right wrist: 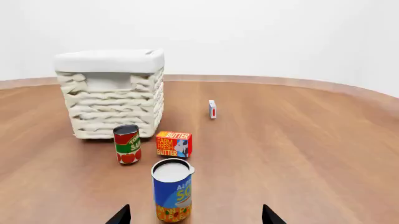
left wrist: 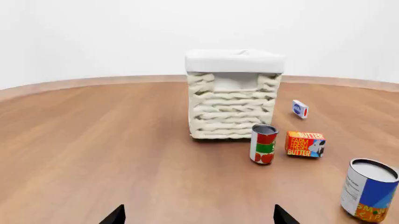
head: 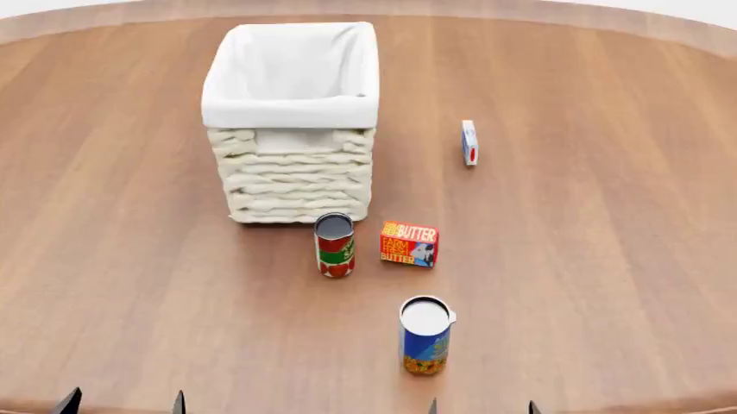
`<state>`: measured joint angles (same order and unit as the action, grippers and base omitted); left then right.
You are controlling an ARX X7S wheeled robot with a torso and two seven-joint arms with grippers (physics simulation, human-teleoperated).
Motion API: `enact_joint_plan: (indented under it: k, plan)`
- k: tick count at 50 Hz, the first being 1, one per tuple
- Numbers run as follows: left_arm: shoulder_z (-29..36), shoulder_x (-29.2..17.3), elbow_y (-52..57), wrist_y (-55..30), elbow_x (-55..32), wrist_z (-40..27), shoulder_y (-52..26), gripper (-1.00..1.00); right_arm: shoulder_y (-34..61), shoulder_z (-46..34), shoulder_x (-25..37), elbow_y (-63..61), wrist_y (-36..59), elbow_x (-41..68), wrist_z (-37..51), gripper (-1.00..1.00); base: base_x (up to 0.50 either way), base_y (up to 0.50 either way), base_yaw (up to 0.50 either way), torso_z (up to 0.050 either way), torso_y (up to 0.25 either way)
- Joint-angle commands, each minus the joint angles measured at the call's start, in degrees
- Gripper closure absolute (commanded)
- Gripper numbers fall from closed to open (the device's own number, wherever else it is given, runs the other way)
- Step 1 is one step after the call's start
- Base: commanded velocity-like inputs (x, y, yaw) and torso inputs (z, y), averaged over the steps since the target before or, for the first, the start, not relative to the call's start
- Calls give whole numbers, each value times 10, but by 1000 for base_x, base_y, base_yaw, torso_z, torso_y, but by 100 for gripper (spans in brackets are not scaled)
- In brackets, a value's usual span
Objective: Pick up the alphabet soup and put it in the basket.
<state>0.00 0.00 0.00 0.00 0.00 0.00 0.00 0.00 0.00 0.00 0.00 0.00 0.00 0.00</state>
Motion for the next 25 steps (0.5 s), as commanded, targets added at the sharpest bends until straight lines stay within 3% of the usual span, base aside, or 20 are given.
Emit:
enact_joint_plan:
  k: [1,4,10,18,25]
  plan:
    - [26,-22,-11,9,-23,-26,-3,-100,0,-27,22,-1,0,22,27,-100,0,0,0,0,0]
    - [28,-29,57,-24,-53,-14,12,-100,-9,-29,28,-55,20,35,28,-100,0,0,0,0,0]
    - [33,-39,157,-59,-39,-38,33,-100,-29,-37,42,-166,68,52,26,-100,0,0,0,0,0]
    - [57,-55,330,-172,-2,-65,61,-100,-54,-35,57,-318,128,94,27,-100,0,0,0,0,0]
    - [53,-62,431,-209,-17,-72,81,-100,-54,-27,73,-421,194,114,46,-100,0,0,0,0,0]
